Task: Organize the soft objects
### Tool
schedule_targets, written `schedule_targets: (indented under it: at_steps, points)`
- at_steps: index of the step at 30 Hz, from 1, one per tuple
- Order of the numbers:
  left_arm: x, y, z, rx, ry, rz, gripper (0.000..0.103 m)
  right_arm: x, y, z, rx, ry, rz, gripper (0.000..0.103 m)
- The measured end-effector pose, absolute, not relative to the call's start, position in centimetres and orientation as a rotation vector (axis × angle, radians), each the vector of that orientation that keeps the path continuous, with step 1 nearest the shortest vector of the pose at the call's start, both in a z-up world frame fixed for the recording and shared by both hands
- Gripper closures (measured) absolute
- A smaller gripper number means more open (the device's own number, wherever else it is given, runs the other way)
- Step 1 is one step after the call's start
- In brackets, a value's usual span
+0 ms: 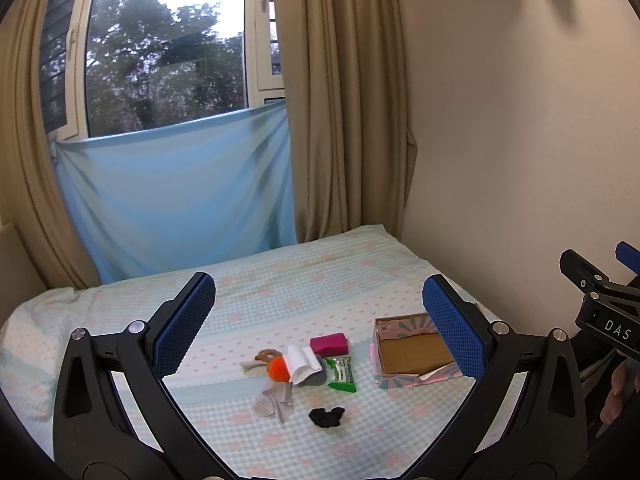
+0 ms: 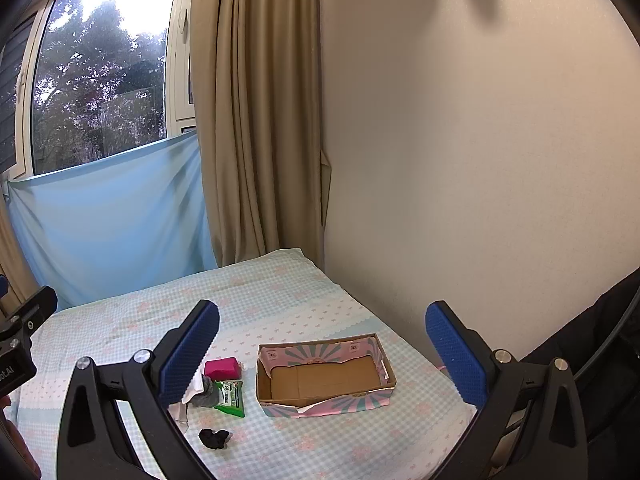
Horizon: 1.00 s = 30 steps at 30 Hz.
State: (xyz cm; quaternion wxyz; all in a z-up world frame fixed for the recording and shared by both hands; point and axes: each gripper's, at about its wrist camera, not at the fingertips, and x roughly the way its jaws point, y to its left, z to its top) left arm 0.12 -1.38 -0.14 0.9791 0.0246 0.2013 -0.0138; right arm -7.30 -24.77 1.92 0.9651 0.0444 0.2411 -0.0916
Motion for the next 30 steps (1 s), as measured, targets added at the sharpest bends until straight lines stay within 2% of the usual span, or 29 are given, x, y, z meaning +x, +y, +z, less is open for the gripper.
schedule_targets:
  at_steps: [18, 24, 30]
  points:
    - [0.3, -0.5, 0.0, 0.039, 0.398, -0.008, 0.000, -6.9, -24.6, 1.9, 0.087, 0.492, -0.185, 0.000]
    - [2.2, 2.2, -0.6, 0.044, 0.452, 0.032, 0.000, -5.7, -23.5, 1.4, 0.082, 0.513, -0.167, 0.000]
    - [5.7, 5.2, -3.5, 0.039, 0.543, 0.028, 0.000, -3.7, -21.4, -0.9, 0.101, 0.571, -0.131, 0.000]
